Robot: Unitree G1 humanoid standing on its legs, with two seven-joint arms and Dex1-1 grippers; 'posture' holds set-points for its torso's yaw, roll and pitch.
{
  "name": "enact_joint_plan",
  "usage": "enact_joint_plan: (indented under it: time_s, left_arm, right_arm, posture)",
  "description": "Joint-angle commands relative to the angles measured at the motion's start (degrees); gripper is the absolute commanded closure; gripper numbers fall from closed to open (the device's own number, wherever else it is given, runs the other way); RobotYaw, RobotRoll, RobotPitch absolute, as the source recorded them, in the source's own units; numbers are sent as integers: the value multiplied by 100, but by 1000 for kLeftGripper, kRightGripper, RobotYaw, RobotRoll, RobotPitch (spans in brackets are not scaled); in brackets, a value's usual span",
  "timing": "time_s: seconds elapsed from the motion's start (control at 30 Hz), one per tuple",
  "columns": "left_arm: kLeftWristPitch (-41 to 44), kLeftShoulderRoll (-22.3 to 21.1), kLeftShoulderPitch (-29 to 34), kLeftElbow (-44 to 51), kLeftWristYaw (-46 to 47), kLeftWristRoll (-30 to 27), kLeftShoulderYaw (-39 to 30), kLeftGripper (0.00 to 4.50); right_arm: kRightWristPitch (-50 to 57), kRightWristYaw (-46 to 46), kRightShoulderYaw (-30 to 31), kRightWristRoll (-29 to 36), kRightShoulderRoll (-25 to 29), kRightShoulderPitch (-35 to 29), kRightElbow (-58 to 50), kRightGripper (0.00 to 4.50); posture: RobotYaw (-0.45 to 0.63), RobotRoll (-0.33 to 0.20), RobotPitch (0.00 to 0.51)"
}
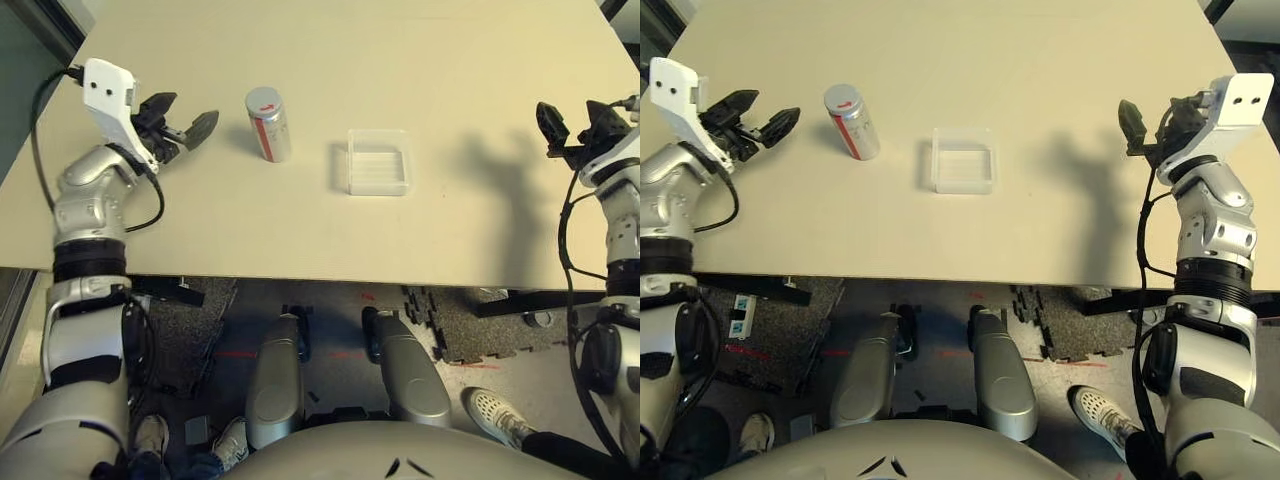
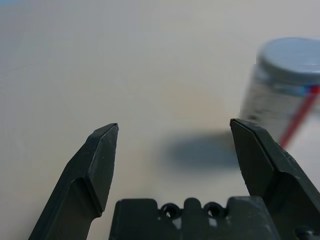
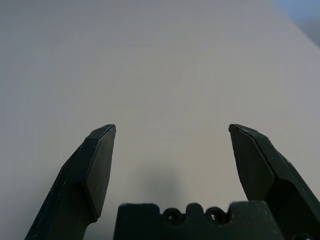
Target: Pour the medicine from the bottle into the box.
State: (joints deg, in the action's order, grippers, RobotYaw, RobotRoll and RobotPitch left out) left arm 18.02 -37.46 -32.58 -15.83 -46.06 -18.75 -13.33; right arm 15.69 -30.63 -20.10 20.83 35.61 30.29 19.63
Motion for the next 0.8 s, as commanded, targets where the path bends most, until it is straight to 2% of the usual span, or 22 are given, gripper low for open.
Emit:
enact_joint_plan:
  time_s: [0.03,0.2,0.43,0.8]
  left_arm:
    - [408,-130,257,583,-199,-201,102,12]
    - [571,-113,425,787,-243,-241,141,12]
    - [302,75,351,490,-224,-93,341,12]
    - [-579,426,-243,-739,-347,278,775,12]
  right_arm:
    - [645,-329,252,179,135,-232,-666,0]
    - [1619,-637,502,479,251,-491,-1621,0]
    - [2627,-848,681,915,327,-573,-2639,0]
    - [3672,-823,926,1586,275,-227,-3653,0]
  posture:
    - [33,0,226]
    - [20,0,226]
    - [-6,0,224]
    - [-57,0,216]
